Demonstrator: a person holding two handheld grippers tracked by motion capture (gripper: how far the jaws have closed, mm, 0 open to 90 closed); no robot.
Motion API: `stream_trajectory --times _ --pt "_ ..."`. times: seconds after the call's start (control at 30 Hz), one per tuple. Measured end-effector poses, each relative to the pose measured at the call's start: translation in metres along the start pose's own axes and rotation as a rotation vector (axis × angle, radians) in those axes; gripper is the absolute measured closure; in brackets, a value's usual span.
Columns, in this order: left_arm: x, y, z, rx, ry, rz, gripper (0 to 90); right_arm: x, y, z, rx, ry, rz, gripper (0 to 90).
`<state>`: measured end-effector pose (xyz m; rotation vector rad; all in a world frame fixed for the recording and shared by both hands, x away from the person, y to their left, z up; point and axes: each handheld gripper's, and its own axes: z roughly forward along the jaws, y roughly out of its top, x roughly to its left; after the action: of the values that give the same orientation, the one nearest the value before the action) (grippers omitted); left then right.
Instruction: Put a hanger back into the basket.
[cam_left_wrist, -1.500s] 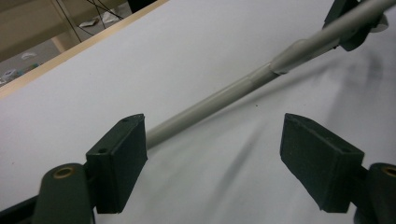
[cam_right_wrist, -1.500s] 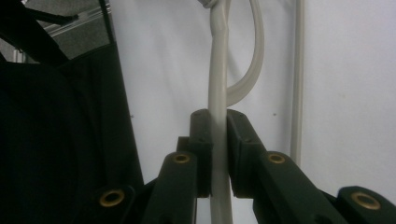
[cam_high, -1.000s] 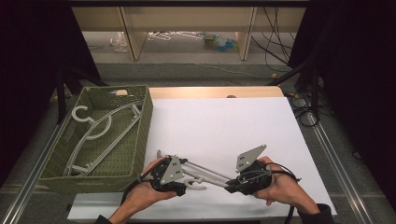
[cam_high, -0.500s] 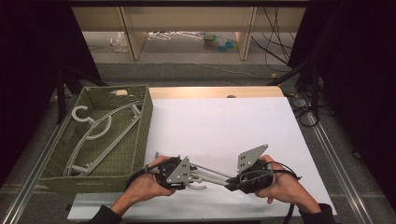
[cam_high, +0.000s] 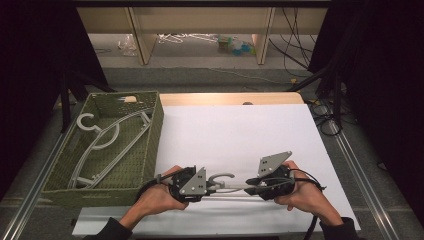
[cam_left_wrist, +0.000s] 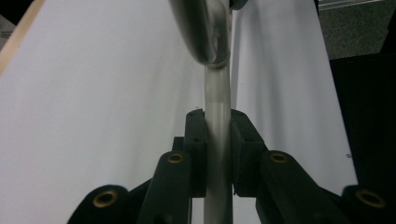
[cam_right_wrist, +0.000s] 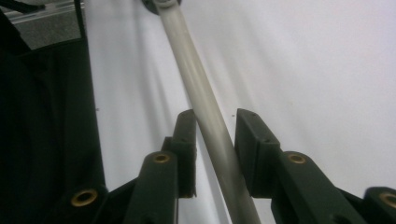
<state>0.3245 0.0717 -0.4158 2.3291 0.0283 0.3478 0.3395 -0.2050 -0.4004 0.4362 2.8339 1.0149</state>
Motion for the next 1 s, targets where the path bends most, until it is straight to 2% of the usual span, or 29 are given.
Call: stream_trajectory --times 0.1,0.17,0.2,0.23,0.27,0.33,0.43,0.5,0.63,0.73,0.83,0.93,1.0 --pt "0.001 0.002 -0.003 0.009 -0.012 -0.091 79.0 0.000 0.000 0.002 -0.010 -0.026 0.021 64.2" --pt "0.004 0.001 -0.005 0.008 -0.003 -0.157 79.1 0.000 0.001 0.000 -0.022 -0.033 0.047 55.4" --pt "0.006 -0.001 -0.007 -0.001 0.003 -0.199 79.2 0.000 0.001 -0.001 -0.037 -0.053 0.071 49.6" --pt "0.008 -0.002 -0.009 0.004 0.005 -0.210 79.2 -0.001 0.001 -0.001 -0.056 -0.075 0.100 45.4" --pt "0.009 -0.004 -0.010 -0.004 0.010 -0.244 79.2 -0.002 0.001 -0.002 -0.078 -0.099 0.123 42.4" --pt "0.012 -0.007 -0.013 -0.007 0.019 -0.287 79.2 -0.004 0.002 -0.003 -0.109 -0.118 0.146 38.1" --pt "0.017 -0.011 -0.018 -0.006 0.031 -0.337 79.2 -0.007 0.002 -0.006 -0.153 -0.178 0.191 33.4" --pt "0.020 -0.014 -0.022 -0.019 0.043 -0.388 79.2 -0.007 0.002 -0.007 -0.175 -0.198 0.213 31.3" --pt "0.024 -0.016 -0.027 -0.029 0.050 -0.447 79.2 -0.005 0.003 -0.010 -0.213 -0.230 0.239 29.9" --pt "0.026 -0.018 -0.030 -0.040 0.055 -0.480 79.2 -0.001 0.003 -0.012 -0.241 -0.239 0.232 29.2" --pt "0.027 -0.021 -0.032 -0.046 0.058 -0.506 79.2 0.005 0.002 -0.011 -0.266 -0.258 0.236 23.8" --pt "0.028 -0.024 -0.034 -0.047 0.065 -0.524 79.2 0.009 -0.003 -0.011 -0.287 -0.253 0.249 23.9" --pt "0.029 -0.025 -0.036 -0.051 0.072 -0.528 79.2 0.012 -0.009 -0.012 -0.307 -0.252 0.279 23.9"
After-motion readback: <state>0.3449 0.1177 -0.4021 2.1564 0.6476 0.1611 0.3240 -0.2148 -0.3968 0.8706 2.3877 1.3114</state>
